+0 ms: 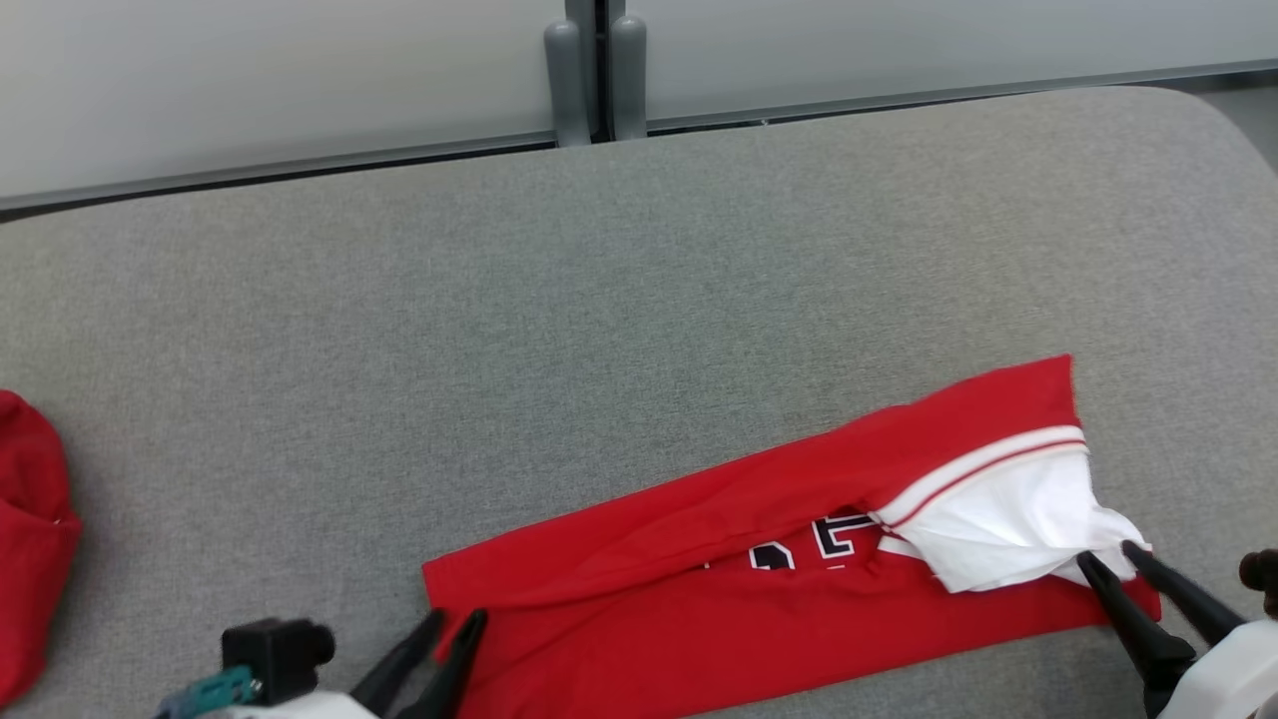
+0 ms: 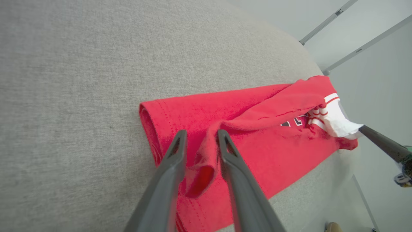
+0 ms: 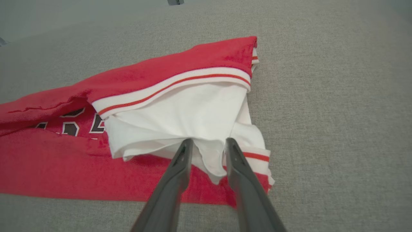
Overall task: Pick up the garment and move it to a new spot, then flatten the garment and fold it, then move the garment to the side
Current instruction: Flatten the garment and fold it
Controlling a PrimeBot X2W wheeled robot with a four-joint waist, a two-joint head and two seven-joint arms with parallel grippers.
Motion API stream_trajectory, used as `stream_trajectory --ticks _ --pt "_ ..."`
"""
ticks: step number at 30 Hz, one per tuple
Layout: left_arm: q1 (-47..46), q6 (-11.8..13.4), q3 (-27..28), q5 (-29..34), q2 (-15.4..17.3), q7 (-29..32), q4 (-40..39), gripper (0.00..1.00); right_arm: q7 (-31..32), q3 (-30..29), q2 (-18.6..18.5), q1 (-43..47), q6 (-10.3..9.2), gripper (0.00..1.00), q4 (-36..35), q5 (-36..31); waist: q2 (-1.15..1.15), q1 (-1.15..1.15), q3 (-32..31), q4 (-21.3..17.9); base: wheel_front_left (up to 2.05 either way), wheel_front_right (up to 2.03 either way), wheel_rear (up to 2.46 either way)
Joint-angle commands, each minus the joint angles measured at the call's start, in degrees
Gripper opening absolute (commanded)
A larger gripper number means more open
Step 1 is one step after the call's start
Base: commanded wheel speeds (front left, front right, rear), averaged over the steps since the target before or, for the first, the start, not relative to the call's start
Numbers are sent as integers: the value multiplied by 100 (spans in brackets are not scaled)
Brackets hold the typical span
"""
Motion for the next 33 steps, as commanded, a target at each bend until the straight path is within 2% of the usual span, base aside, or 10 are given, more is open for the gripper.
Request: stream_trajectory --ticks 1,5,6,8,12,17,22,26,32,33 --pt "185 80 25 190 68 -198 128 100 66 -126 49 -47 1 100 40 -141 0 0 -125 -106 0 0 0" --pt "502 604 283 664 41 -972 227 100 342 -602 -107 66 1 100 -308 -304 0 0 -220 -138 0 0 0" --pt "684 817 421 855 -47 -1419 137 100 557 -911 -179 71 1 100 -583 -388 0 0 -220 -144 0 0 0" --pt "780 954 507 1055 -57 -1724 116 100 890 -1143 -172 19 1 100 -754 -475 0 0 -185 -129 0 0 0" --pt "721 1015 557 1317 -196 -1918 145 100 1395 -1182 -74 -178 1 100 -828 -678 0 0 -47 -29 0 0 0" --pt "422 887 504 1441 -560 -1997 270 100 1845 -943 189 -601 -1 100 -179 -883 0 0 188 192 0 0 0" --pt "228 713 578 1466 -792 -2030 499 100 1847 -700 410 -1005 0 100 788 -1150 0 0 304 363 0 0 0" --pt "199 569 711 1554 -848 -2040 701 100 1750 -558 521 -1288 0 100 1430 -1265 0 0 306 441 0 0 0" --pt "236 342 887 1723 -991 -2041 924 100 1716 -253 697 -1526 0 100 2072 -890 0 0 218 515 0 0 0" --pt "248 298 916 1760 -1021 -2042 946 100 1721 -96 772 -1530 0 95 2013 -616 0 0 192 521 0 0 0"
